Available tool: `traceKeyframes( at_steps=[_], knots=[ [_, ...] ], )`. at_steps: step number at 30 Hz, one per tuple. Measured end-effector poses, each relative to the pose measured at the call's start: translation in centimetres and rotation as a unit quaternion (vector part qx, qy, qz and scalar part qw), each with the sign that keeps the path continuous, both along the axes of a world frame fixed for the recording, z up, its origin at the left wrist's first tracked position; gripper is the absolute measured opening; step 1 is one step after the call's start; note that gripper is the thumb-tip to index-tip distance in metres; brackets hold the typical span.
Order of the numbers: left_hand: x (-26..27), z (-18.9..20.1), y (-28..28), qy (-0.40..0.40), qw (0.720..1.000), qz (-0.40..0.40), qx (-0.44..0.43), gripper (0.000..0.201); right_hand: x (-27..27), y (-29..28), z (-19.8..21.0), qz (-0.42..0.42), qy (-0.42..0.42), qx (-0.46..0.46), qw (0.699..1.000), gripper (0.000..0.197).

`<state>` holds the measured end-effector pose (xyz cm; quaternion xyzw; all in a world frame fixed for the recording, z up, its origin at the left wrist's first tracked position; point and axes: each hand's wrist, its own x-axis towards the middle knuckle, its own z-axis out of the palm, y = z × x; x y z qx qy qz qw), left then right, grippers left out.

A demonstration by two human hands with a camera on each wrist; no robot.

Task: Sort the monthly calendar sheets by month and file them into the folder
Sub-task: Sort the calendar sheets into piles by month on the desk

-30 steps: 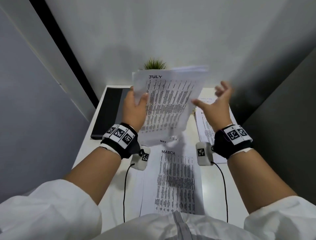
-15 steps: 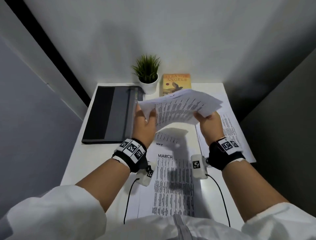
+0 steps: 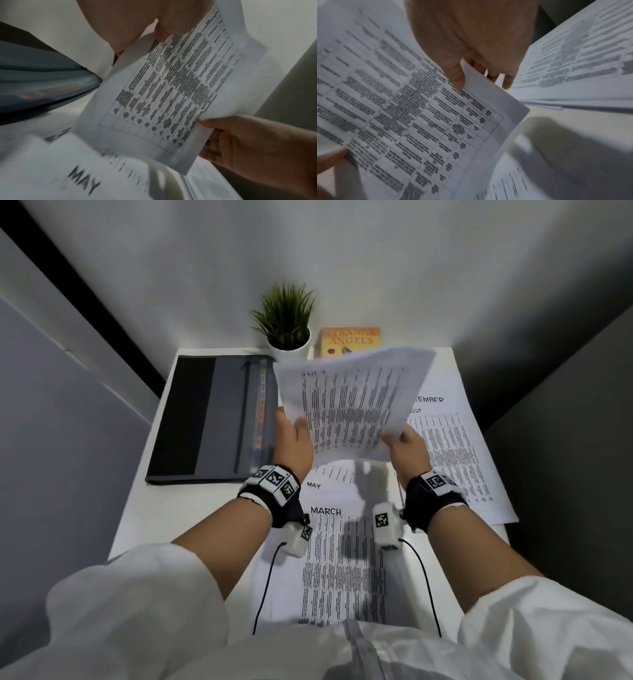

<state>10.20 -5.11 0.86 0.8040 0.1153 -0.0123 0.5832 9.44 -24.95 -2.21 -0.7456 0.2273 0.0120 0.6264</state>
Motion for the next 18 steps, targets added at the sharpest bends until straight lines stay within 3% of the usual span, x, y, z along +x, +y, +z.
traceKeyframes(
  at_steps=[2, 5, 8, 12, 15, 18],
  knots=[
    [0.6, 0.8, 0.0, -0.022, 1.000, -0.008, -0.008, 0.048, 0.4, -1.2, 1.1, -0.018, -0.035, 0.017, 0.999, 0.008],
    [0.6, 1.0, -0.2, -0.030, 0.997, -0.071, 0.009, 0.025, 0.9, -4.0, 2.2, -0.052, -0.051, -0.016, 0.997, 0.004],
    [-1.0, -0.6, 0.2, 0.032, 0.981, -0.179, 0.064, 0.029, 0.3, -8.2, 1.5, -0.076, 0.000, -0.046, 0.996, 0.003],
    [-3.9, -3.7, 2.4, 0.102, 0.911, -0.305, 0.257, 0.022, -3.2, -14.3, -1.7, -0.134, 0.128, -0.081, 0.979, 0.010],
    [-5.4, -5.1, 3.7, 0.102, 0.850, -0.368, 0.363, 0.031, -6.1, -17.2, -3.3, -0.125, 0.249, -0.141, 0.950, 0.023],
    [-6.3, -5.6, 4.3, 0.075, 0.829, -0.376, 0.407, 0.035, -6.8, -18.4, -4.1, -0.114, 0.332, -0.171, 0.921, 0.029]
  ],
)
